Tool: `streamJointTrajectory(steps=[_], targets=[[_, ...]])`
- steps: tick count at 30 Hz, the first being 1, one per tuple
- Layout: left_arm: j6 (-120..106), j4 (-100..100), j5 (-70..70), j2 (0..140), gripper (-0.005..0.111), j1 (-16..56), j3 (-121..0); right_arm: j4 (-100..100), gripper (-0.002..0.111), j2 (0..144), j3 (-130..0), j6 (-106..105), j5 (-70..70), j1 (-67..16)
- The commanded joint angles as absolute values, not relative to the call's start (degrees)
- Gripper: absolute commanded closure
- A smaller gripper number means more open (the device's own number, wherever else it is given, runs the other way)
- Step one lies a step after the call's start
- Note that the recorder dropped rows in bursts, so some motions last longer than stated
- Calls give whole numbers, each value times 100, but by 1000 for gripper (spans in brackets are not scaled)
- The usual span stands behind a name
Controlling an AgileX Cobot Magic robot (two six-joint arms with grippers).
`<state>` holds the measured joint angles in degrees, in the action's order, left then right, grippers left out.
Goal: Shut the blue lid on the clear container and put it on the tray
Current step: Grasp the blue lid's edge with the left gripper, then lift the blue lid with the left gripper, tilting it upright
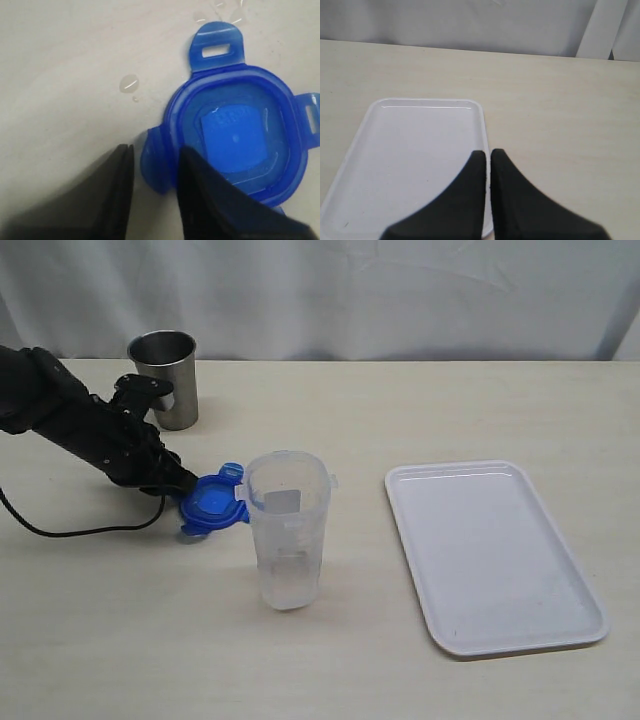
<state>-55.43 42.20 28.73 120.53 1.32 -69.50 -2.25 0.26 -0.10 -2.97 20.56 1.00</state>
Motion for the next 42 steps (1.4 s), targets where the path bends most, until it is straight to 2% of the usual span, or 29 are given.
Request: streamJointTrajectory(steps=[1, 5, 30, 42], targets=[[-5532, 4229, 2920, 12049, 89, 143, -6950, -215, 104, 0, 0, -343, 2048, 120], [-5532, 4229, 2875, 12049, 107, 143, -6950, -215, 104, 0, 0, -343, 2048, 120], [-5509, 4261, 3532, 10749, 107, 182, -6939, -215, 104, 0, 0, -343, 2048, 120], [-5532, 3809, 2952, 10239, 107, 887, -6939, -215, 104, 0, 0, -343, 2048, 120]])
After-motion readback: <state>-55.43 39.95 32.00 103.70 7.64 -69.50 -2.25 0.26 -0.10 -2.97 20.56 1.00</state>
